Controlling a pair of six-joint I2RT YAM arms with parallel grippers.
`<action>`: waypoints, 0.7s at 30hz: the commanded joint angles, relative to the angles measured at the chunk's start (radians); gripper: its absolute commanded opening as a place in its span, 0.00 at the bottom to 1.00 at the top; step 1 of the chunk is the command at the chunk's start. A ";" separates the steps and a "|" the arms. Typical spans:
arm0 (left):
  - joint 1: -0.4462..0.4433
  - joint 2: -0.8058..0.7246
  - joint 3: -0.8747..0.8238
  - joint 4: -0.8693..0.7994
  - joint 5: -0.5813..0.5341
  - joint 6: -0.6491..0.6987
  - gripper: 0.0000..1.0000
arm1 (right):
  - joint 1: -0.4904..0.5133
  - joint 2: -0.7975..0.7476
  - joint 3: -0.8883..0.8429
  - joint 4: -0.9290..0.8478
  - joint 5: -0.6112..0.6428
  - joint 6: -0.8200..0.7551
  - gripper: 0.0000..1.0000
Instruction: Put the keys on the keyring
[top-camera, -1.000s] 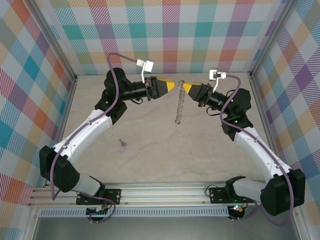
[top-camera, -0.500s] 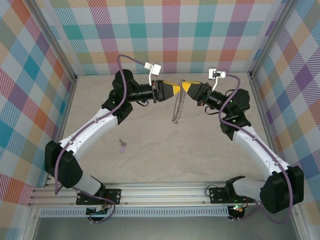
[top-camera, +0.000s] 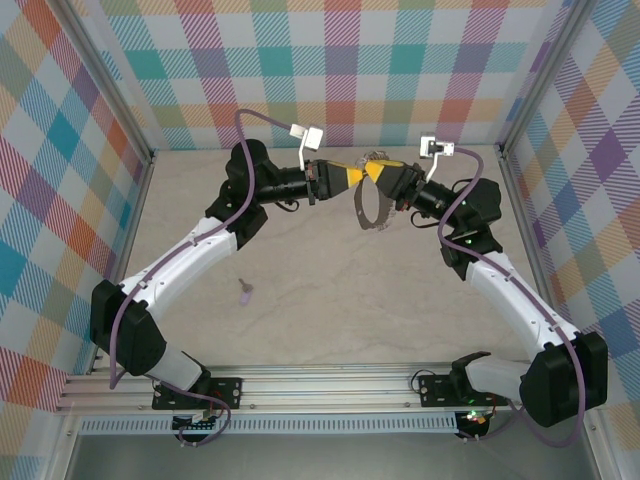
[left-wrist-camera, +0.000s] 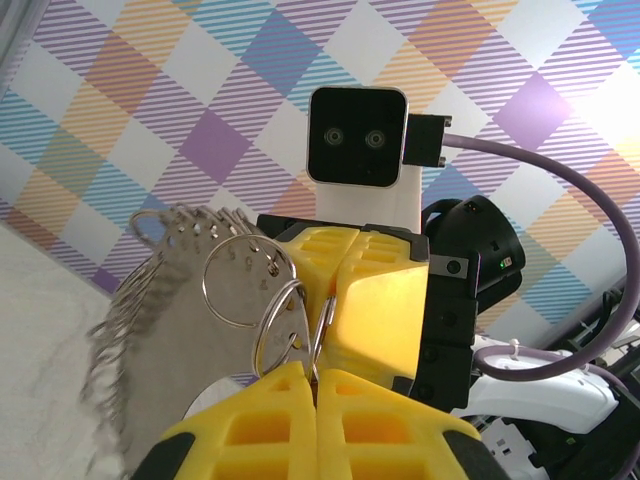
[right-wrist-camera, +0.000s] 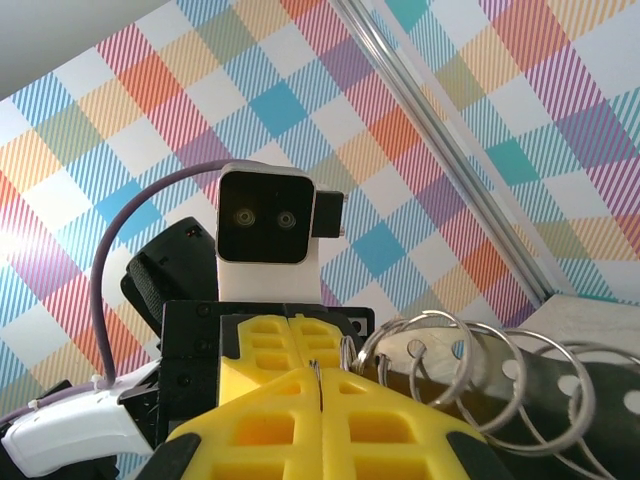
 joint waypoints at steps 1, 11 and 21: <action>-0.018 -0.026 0.016 0.040 0.003 0.024 0.00 | 0.008 -0.001 -0.003 0.047 0.012 0.007 0.00; -0.017 -0.048 0.005 0.012 -0.052 0.049 0.36 | 0.008 -0.001 -0.017 0.051 0.012 0.015 0.00; 0.035 -0.175 -0.092 -0.027 -0.199 0.073 0.67 | 0.008 -0.022 -0.023 0.025 0.019 0.001 0.00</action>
